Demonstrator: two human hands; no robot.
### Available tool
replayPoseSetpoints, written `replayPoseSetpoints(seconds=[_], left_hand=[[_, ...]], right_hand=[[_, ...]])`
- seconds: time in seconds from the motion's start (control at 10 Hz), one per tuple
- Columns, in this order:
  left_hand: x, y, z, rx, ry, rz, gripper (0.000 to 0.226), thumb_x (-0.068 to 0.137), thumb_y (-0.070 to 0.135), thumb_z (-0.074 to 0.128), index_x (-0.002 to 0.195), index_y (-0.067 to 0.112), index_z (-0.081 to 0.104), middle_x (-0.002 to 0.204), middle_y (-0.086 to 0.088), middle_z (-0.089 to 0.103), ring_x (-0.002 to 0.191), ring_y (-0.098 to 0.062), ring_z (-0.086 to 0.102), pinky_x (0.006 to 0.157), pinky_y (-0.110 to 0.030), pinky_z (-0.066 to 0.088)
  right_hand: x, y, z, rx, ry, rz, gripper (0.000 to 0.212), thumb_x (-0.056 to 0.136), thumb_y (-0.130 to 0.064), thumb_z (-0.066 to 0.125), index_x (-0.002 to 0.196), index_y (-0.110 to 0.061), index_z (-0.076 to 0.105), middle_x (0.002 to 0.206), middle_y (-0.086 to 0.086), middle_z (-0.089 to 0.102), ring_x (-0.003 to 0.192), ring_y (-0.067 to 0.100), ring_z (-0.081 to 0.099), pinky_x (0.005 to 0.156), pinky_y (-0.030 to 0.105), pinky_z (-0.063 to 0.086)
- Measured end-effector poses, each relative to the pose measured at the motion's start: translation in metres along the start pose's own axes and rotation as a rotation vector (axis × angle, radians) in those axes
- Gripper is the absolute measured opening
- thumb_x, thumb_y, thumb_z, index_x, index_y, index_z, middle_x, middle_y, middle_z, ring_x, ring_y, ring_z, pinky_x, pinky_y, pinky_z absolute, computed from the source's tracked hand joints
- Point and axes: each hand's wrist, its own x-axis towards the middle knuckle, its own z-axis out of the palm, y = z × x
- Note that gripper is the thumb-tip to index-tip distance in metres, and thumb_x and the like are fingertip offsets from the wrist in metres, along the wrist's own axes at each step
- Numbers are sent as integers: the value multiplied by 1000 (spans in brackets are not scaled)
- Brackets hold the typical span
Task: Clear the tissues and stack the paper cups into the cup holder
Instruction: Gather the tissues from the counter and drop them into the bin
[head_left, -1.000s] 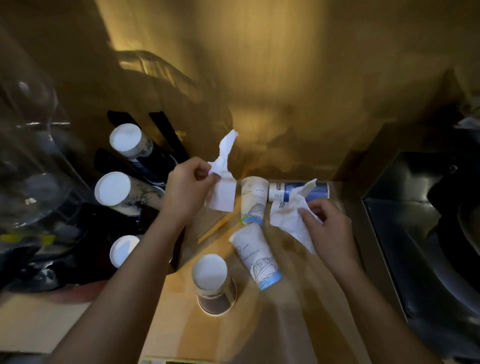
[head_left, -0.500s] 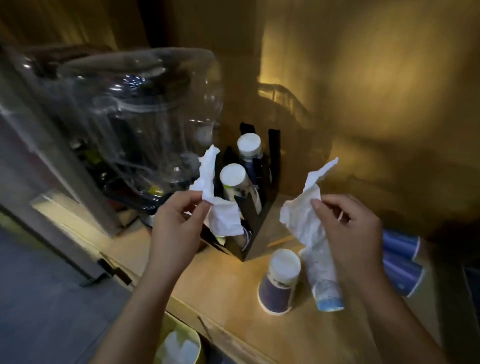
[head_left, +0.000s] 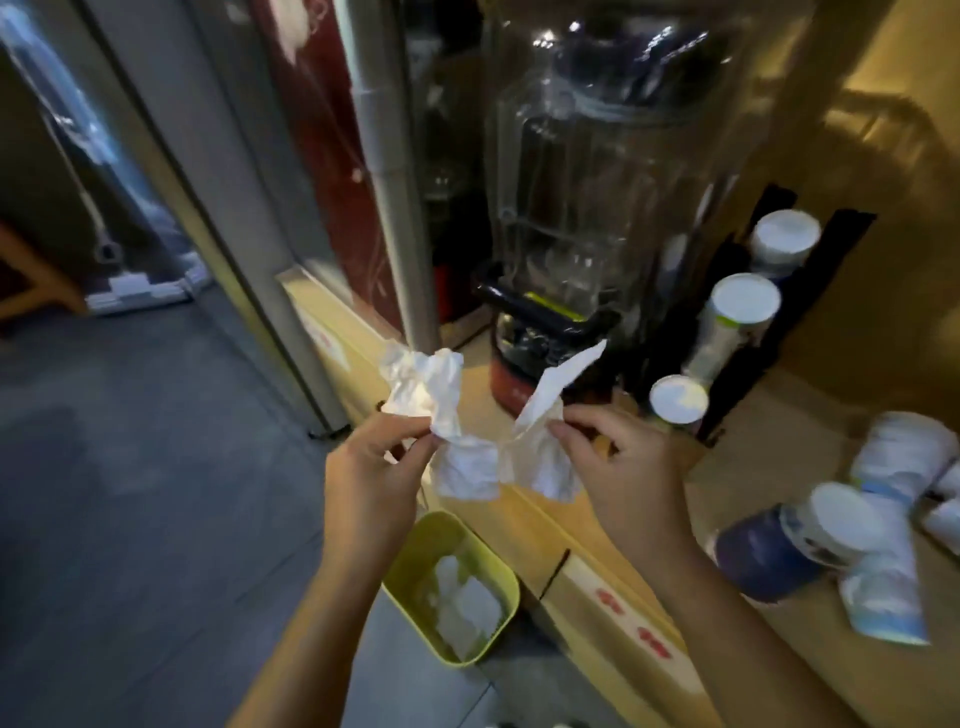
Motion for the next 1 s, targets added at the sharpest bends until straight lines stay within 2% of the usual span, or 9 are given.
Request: replayPoseSetpoints(seconds=[0.1, 0.2, 0.4, 0.5, 0.6, 0.7, 0.8, 0.9, 1.0], left_hand=[[-4, -41, -9, 1, 30, -136, 9, 78, 9, 68, 84, 11, 75, 74, -1, 70, 61, -4, 56, 57, -12, 40], [-12, -87, -8, -21, 48, -271, 12, 79, 10, 67, 76, 20, 72, 69, 4, 70, 59, -4, 57, 54, -13, 42], [-16, -200, 37, 44, 65, -501, 11, 79, 12, 68, 74, 19, 61, 66, 12, 60, 59, -2, 54, 49, -3, 39], [-20, -270, 76, 85, 17, -620, 16, 79, 7, 66, 70, 18, 57, 61, 10, 54, 57, -6, 49, 49, -8, 37], [-28, -342, 117, 94, -44, -722, 11, 83, 9, 61, 74, 15, 57, 66, 3, 55, 65, -16, 51, 58, -27, 41], [-49, -398, 155, 66, -64, -792, 8, 85, 12, 60, 78, 16, 59, 72, 1, 57, 68, -16, 53, 58, -24, 44], [-75, -443, 186, 35, -106, -860, 10, 87, 14, 59, 79, 19, 56, 73, 4, 56, 67, -12, 53, 54, -15, 40], [-97, -482, 207, 67, -194, -946, 4, 89, 15, 56, 88, 19, 57, 86, -2, 63, 80, -20, 60, 65, -22, 50], [-110, -505, 217, 277, -398, -895, 25, 93, 18, 48, 117, 15, 54, 114, -8, 64, 100, -27, 62, 82, -33, 52]], right_hand=[[-10, 10, 42, -3, -100, 40, 4, 77, -7, 70, 79, -10, 68, 69, 4, 68, 63, 24, 60, 60, 35, 47], [-20, 30, 82, -27, -183, 56, 6, 76, -7, 71, 77, -7, 65, 69, 9, 69, 61, 28, 61, 57, 39, 51], [-57, 114, 163, -91, -360, 252, 5, 78, -9, 69, 79, -6, 66, 70, 17, 69, 61, 30, 60, 58, 37, 48], [-85, 171, 209, -130, -470, 425, 4, 81, -10, 66, 79, -7, 66, 75, 18, 70, 68, 34, 61, 61, 40, 49], [-113, 228, 253, -188, -578, 465, 5, 83, -14, 64, 84, -9, 66, 79, 13, 70, 67, 23, 57, 61, 30, 44], [-144, 282, 276, -186, -748, 525, 5, 86, -19, 59, 83, -21, 63, 71, 1, 65, 64, 16, 55, 64, 33, 48], [-173, 315, 316, -344, -580, 574, 23, 82, -17, 65, 73, -35, 54, 59, -12, 58, 58, 5, 55, 54, 19, 49], [-206, 356, 351, -582, -424, 601, 14, 80, -7, 65, 77, -19, 59, 74, 8, 68, 79, 19, 62, 59, 33, 54], [-232, 383, 353, -350, -1030, 684, 12, 86, -14, 58, 98, -14, 59, 94, 7, 64, 94, 29, 61, 73, 33, 47]])
